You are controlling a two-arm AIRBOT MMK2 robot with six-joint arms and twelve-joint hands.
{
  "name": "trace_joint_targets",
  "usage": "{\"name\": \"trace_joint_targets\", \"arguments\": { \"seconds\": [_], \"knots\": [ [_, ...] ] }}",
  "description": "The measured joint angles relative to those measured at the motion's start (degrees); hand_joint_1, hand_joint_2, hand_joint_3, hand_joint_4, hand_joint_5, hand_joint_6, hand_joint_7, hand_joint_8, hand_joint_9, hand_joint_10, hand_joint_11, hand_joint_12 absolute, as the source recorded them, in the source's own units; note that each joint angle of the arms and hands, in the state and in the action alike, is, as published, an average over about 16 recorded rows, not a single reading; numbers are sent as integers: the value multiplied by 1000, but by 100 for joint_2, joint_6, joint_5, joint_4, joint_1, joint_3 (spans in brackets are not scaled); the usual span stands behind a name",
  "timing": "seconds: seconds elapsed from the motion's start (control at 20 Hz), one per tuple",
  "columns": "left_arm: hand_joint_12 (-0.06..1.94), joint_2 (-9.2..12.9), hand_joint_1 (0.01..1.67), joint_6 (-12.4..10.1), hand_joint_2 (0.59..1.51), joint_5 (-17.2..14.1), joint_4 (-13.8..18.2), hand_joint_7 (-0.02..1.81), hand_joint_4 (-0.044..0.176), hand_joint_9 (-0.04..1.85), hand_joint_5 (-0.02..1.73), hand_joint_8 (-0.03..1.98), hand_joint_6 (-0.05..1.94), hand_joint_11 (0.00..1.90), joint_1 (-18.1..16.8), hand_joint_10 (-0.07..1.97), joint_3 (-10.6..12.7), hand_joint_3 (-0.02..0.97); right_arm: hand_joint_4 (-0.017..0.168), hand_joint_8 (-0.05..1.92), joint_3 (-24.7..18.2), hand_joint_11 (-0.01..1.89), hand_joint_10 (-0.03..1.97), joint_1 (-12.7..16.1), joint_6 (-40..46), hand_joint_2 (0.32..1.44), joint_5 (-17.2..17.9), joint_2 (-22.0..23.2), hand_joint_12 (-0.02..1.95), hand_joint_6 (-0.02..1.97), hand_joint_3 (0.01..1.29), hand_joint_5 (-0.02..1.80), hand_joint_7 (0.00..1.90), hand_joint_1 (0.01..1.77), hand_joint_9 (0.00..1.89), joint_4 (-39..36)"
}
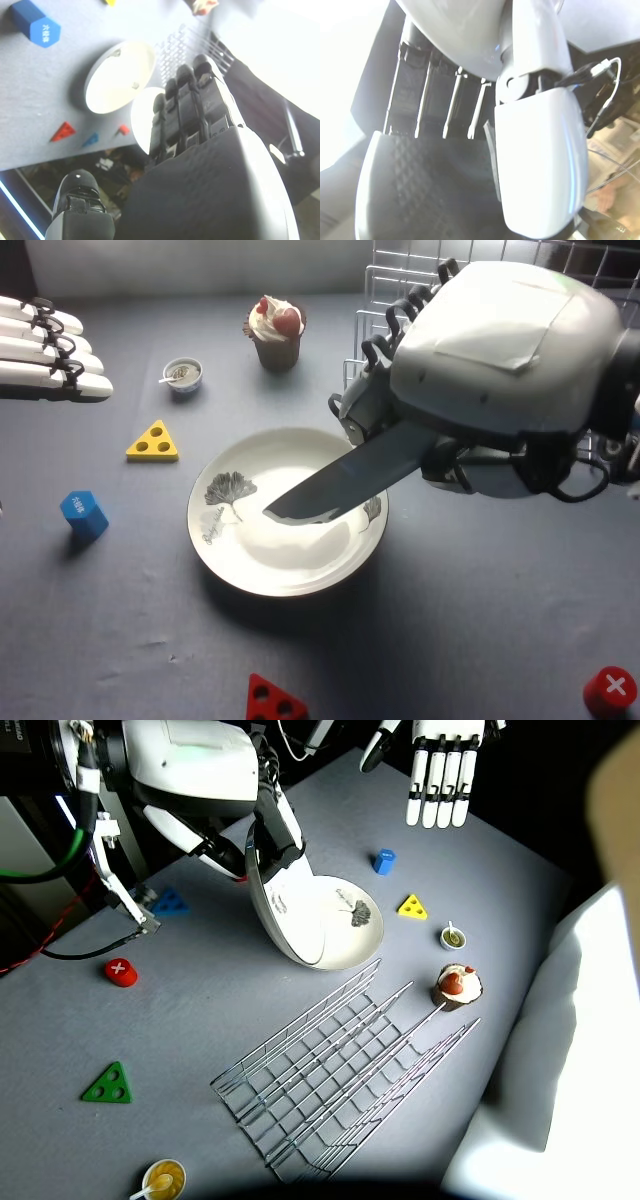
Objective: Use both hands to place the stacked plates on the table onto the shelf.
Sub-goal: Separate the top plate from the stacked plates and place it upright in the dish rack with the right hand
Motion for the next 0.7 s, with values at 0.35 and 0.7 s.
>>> {"name": "trace_joint_targets", "arguments": {
  "seconds": [0.35, 0.7],
  "knots": [
    [22, -11, 15, 32, 1059, 14, -62, 212, 1, 222, 157, 12, 19, 189, 79, 8, 17, -4, -7, 574, 421, 1002, 602, 49, 2833, 914, 255, 75, 1233, 881, 14, 972, 1098, 1469, 1168, -1692],
    [21, 52, 15, 109, 1059, 98, -57, 216, 1, 221, 150, 12, 20, 181, 285, 9, -11, -4, -8, 608, 951, 1009, 574, 87, 5484, 914, 798, 145, 1251, 900, 13, 952, 1079, 1470, 1193, -3031]
  ]
}}
